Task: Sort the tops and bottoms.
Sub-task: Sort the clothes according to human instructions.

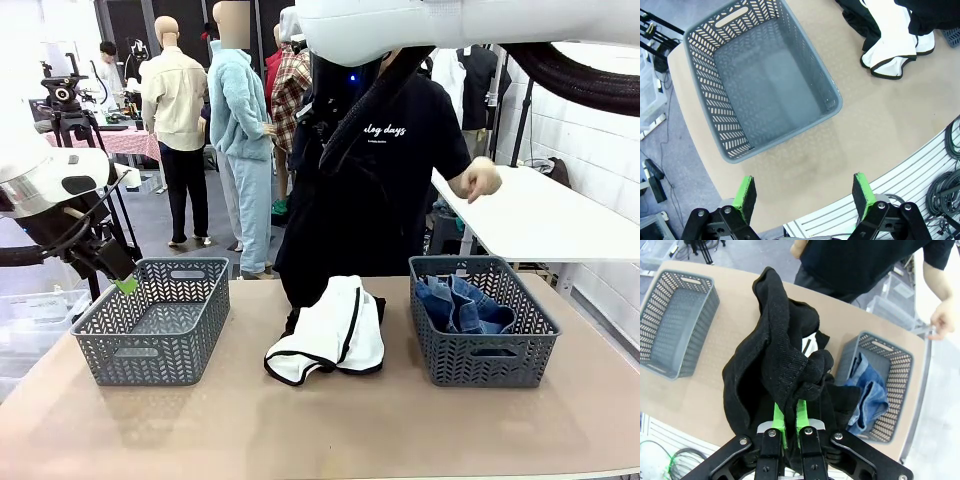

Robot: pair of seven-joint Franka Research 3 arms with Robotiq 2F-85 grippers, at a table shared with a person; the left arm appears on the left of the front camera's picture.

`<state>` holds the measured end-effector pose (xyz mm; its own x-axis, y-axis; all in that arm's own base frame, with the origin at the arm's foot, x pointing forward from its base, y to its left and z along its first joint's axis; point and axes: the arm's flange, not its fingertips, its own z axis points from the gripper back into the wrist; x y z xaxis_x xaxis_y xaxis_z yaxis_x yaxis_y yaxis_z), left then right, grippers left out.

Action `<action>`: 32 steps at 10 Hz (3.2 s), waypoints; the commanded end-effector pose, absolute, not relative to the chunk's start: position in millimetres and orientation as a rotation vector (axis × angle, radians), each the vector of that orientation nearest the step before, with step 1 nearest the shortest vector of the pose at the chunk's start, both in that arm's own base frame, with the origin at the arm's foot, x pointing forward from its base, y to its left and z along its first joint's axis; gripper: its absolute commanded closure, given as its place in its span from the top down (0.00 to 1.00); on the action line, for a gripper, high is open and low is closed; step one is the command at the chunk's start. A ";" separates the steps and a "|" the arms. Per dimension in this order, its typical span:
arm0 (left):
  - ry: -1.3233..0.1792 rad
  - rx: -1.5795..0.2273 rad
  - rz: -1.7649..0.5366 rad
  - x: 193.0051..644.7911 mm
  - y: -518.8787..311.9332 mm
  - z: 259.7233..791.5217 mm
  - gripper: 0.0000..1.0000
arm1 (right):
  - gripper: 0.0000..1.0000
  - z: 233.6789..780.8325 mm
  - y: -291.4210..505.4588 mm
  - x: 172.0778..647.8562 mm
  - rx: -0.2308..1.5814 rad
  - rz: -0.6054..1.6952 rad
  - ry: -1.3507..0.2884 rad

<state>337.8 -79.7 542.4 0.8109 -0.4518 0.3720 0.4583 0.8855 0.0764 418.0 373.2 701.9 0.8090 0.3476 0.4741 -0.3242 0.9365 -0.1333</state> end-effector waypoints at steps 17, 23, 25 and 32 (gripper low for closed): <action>-0.388 -0.022 -0.487 337.2 -78.8 541.7 1.00 | 0.00 742.4 348.0 403.6 -0.051 0.278 -0.599; -0.388 -0.022 -0.487 337.2 -78.8 541.7 1.00 | 0.00 786.3 214.0 372.9 -0.148 -0.095 -0.641; -0.388 -0.022 -0.487 337.2 -78.8 541.7 1.00 | 0.00 753.5 173.7 374.0 -0.110 -0.219 -0.569; -0.388 -0.022 -0.487 337.2 -78.8 541.7 1.00 | 0.00 734.3 144.3 386.9 -0.115 -0.270 -0.478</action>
<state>337.8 -79.7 542.4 0.8109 -0.4518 0.3719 0.4583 0.8855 0.0765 381.8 148.4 728.6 0.8536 -0.2437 0.4605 0.2948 0.9547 -0.0412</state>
